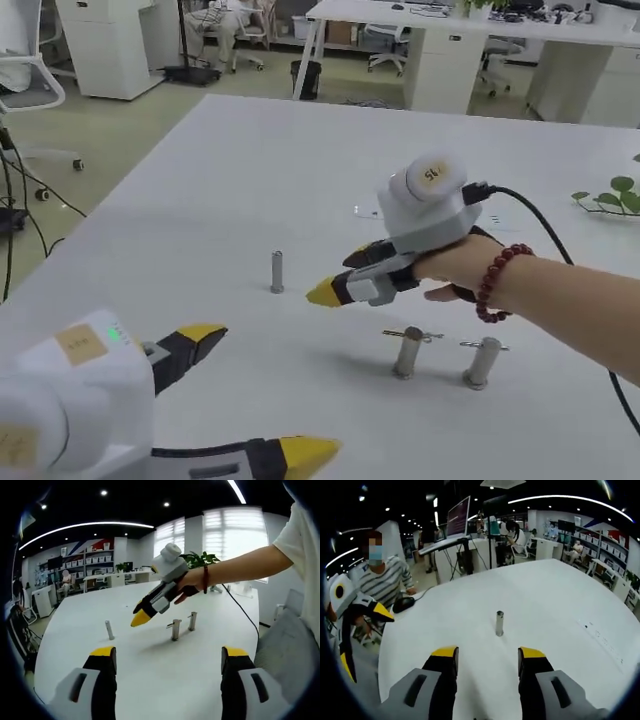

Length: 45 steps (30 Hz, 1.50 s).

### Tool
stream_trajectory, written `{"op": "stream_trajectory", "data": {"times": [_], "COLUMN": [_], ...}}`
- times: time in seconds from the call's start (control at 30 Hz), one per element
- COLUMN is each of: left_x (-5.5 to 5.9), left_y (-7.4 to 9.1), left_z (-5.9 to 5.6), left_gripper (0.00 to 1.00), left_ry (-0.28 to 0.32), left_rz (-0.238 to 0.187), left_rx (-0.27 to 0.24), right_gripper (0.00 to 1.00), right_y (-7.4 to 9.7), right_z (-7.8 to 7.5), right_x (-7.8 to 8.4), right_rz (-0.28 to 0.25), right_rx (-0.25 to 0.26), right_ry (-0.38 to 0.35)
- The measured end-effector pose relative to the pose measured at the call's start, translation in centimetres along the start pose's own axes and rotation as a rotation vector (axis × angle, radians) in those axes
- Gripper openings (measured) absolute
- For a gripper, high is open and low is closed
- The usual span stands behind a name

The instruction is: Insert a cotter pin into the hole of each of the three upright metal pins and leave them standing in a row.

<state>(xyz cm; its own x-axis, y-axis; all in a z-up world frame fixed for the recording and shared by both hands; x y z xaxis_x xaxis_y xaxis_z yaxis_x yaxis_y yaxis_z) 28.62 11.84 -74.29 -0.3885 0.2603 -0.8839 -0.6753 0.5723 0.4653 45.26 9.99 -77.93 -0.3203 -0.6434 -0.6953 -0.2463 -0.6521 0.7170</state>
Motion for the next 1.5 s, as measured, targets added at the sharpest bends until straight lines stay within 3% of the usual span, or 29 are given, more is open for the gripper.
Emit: {"op": "stream_trajectory", "data": {"times": [0.3,0.5,0.73,1.1,1.5], "left_x": [0.0,0.6,1.2,1.5,2.4], "left_y": [0.1,0.0,-0.1,-0.3,-0.6], "left_z": [0.4,0.4,0.7,1.2,1.3], "left_gripper": [0.88,0.86,0.82,0.76,0.73], "left_ry": [-0.002,-0.015,-0.005,0.029,0.053], "left_rz": [-0.005,0.014,0.018,0.001,0.019], "left_rx": [-0.015,-0.023,-0.031,-0.040,-0.028], "right_gripper": [0.39,0.32,0.29,0.24,0.16], "right_y": [-2.8,-4.3,-6.2,-7.3,-7.6], "right_z": [-0.4,-1.5,-1.9,-2.4,-2.1], "right_x": [-1.9,-2.1,-1.9,-2.3,-2.5], "right_rz": [-0.076,-0.104,-0.127,-0.147,-0.157], "right_rx": [0.033,0.058,0.045,0.064,0.051], "right_ry": [0.022,-0.008,-0.038,-0.070,-0.090]}}
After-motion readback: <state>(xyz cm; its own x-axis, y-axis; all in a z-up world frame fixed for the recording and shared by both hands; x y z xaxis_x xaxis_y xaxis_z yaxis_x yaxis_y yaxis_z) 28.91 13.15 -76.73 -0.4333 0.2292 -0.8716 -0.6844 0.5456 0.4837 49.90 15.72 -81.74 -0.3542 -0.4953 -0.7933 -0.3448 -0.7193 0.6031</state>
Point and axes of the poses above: the centre of the closed fingertips' face, and the gripper's own axes: y roughly backward along the fingers, z roughly to its left, x roughly out of its underside, the point moved 1 cm from there along y, roughly backward along the fingers, and after that the axes turned 9 degrees about z, right-handed, at the moved point
